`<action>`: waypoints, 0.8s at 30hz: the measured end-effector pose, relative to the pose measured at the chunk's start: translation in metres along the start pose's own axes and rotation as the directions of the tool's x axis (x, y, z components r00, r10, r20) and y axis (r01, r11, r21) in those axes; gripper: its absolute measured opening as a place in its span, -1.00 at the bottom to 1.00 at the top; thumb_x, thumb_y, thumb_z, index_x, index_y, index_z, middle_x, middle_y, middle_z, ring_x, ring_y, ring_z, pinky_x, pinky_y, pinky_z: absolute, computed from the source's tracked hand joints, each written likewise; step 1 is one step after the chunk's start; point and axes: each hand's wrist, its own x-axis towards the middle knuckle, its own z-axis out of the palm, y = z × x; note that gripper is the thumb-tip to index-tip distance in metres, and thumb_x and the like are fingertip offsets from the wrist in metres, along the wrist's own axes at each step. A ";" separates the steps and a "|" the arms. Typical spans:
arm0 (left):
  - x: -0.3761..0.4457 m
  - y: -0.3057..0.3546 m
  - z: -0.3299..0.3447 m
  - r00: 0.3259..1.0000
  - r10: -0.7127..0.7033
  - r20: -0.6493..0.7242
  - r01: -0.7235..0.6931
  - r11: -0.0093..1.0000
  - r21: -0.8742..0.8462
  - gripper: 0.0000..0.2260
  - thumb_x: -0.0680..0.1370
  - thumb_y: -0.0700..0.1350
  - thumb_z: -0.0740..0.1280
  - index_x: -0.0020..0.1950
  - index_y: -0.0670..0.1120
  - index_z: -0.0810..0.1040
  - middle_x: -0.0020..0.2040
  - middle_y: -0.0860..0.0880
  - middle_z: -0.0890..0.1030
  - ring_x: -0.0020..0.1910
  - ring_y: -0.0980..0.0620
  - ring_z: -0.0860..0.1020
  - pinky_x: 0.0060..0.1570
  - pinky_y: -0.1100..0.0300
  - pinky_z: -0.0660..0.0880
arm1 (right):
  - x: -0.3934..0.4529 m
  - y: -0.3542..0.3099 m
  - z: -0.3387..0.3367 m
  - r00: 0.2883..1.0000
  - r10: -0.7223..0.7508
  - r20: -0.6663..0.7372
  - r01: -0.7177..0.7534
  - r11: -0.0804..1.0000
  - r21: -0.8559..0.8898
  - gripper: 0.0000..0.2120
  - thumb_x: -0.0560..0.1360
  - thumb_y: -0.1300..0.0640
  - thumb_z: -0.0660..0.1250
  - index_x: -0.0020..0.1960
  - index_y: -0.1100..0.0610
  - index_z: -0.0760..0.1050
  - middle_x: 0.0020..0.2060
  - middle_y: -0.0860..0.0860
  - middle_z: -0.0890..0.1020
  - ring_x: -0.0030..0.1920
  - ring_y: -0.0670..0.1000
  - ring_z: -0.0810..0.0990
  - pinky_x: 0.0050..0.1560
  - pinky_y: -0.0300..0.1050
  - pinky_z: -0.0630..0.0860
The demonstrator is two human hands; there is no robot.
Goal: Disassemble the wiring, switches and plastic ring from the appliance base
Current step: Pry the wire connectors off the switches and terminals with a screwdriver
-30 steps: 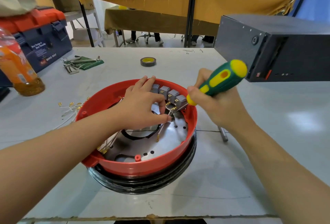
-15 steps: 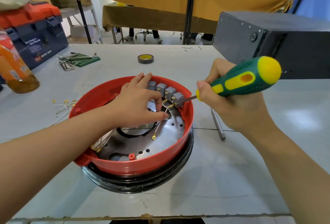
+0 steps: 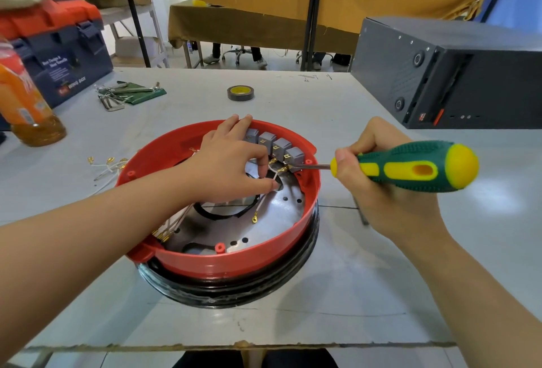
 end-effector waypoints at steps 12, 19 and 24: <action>0.000 0.001 -0.001 1.000 -0.003 0.008 0.003 1.000 0.002 -0.82 0.43 0.23 0.33 -0.17 0.15 0.48 0.57 -0.08 -0.08 0.54 -0.06 -0.16 0.44 -0.11 -0.08 | -0.002 0.001 0.006 0.983 0.068 -0.170 -0.077 0.996 -0.047 -0.77 0.47 0.19 0.30 -0.30 0.21 0.33 -0.47 0.05 0.47 -0.38 -0.16 0.43 -0.32 -0.50 0.31; -0.001 0.002 -0.002 1.000 -0.001 0.006 0.001 1.000 0.008 -0.84 0.44 0.20 0.33 -0.18 0.16 0.47 0.57 -0.09 -0.08 0.54 -0.06 -0.16 0.44 -0.10 -0.07 | -0.003 -0.002 0.012 0.956 0.147 -0.252 -0.148 0.989 0.015 -0.76 0.47 0.18 0.29 -0.30 0.26 0.33 -0.48 0.06 0.45 -0.43 -0.12 0.41 -0.33 -0.41 0.33; -0.001 0.003 -0.002 1.000 -0.006 0.000 0.006 1.000 0.012 -0.86 0.45 0.17 0.34 -0.16 0.15 0.47 0.57 -0.11 -0.08 0.54 -0.08 -0.15 0.46 -0.10 -0.05 | -0.002 -0.007 0.014 0.955 0.124 -0.268 -0.133 0.991 -0.014 -0.78 0.47 0.18 0.29 -0.28 0.25 0.34 -0.45 0.14 0.49 -0.38 -0.08 0.44 -0.30 -0.46 0.34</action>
